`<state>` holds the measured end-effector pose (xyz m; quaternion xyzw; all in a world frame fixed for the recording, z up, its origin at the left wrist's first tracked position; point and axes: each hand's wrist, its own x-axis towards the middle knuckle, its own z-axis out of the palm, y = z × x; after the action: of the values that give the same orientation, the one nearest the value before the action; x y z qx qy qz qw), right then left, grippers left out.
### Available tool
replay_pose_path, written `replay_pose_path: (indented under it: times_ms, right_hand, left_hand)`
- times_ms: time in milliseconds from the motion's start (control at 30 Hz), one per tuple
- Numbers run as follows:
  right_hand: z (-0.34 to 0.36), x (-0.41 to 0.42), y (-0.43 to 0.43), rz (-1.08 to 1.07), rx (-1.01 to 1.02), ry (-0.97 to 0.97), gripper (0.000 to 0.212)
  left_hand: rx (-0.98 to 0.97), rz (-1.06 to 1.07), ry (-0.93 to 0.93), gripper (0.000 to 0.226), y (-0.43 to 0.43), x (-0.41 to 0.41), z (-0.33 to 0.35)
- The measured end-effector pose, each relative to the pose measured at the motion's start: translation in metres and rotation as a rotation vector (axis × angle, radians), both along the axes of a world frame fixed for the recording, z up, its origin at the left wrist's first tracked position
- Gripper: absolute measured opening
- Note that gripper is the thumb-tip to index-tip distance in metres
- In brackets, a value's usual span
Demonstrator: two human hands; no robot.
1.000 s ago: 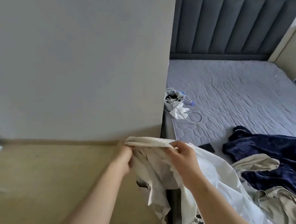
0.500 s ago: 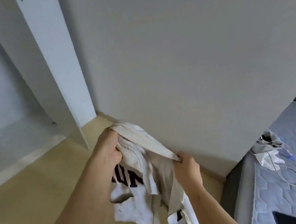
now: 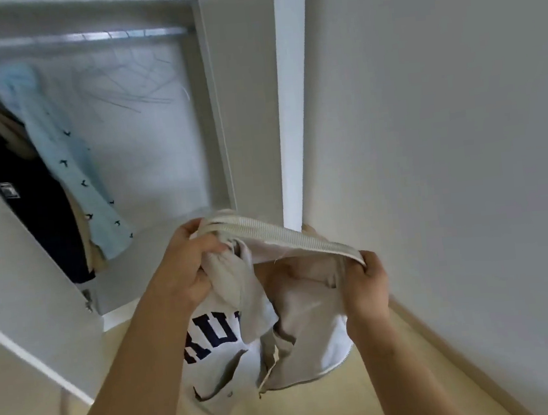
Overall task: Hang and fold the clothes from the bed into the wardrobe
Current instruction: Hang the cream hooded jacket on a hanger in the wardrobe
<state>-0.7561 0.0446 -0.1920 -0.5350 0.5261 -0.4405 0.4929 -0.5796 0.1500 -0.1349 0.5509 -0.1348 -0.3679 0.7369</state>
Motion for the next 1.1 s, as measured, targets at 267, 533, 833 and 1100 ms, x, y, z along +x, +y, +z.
replay_pose_path:
  times_ms: [267, 533, 833, 1100]
  right_hand:
    - [0.005, 0.135, 0.010, 0.246, 0.040, -0.094, 0.025]
    - [-0.016, 0.271, -0.008, 0.572, 0.052, -0.024, 0.024]
    - [-0.003, 0.434, -0.074, 0.790, 0.112, -0.024, 0.014]
    - [0.001, 0.528, -0.093, 1.022, 0.039, 0.091, 0.018]
  left_hand:
    - [-0.171, 0.389, 0.177, 0.031, 0.055, 0.099, -0.018]
    - [-0.068, 0.697, 0.290, 0.017, 0.046, 0.195, -0.039]
    - [0.010, 0.933, 0.130, 0.017, -0.005, 0.323, -0.013]
    - [-0.084, 1.077, 0.249, 0.012, -0.016, 0.395, -0.012]
